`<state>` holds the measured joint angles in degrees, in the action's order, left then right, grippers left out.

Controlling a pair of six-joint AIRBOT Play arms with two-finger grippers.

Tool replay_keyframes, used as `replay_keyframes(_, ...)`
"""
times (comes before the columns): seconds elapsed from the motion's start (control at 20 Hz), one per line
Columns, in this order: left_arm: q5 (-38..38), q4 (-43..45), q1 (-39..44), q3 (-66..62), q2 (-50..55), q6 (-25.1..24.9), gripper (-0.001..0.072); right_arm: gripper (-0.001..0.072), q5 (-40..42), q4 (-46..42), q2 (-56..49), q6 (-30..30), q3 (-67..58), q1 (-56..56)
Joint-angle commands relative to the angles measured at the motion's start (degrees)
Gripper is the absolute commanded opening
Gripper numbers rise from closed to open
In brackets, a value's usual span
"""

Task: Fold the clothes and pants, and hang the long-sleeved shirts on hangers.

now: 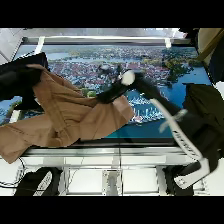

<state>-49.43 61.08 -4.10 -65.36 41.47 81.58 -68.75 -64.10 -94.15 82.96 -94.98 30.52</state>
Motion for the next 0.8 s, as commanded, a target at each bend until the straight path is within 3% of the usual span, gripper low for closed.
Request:
replay_keyframes(0.0,0.02,-1.62,-0.24,-8.13,0.20,-0.09,0.0016,0.0015,-10.99,-18.25,13.42,-0.02,-0.13,-8.02)
replay_keyframes(0.15,-1.33,-7.93,4.33,-15.89,4.13,-0.28,0.0016,0.0015,-10.99,-20.00,22.91,-0.11,-2.54,-15.69)
replay_keyframes(0.3,-1.99,-8.81,12.37,-25.94,10.88,-1.09,0.0015,0.0013,-11.37,-20.26,28.00,-2.05,-8.72,-24.06)
replay_keyframes(0.45,-2.78,-4.35,15.72,-40.17,17.33,-0.48,0.0015,0.0013,-13.22,-21.90,28.92,-4.66,-17.40,-33.86)
replay_keyframes(0.55,-2.75,1.84,15.04,-50.12,20.13,3.26,0.0014,0.0012,-11.72,-21.77,28.92,-4.81,-22.25,-42.07)
replay_keyframes(0.6,-3.17,4.68,14.93,-55.10,21.62,5.38,0.0014,0.0012,-10.29,-20.72,28.94,-4.81,-23.67,-45.86)
replay_keyframes(0.75,-4.81,4.96,14.97,-59.36,22.88,5.53,0.0014,0.0012,-9.01,-13.22,28.44,-6.60,-24.09,-52.41)
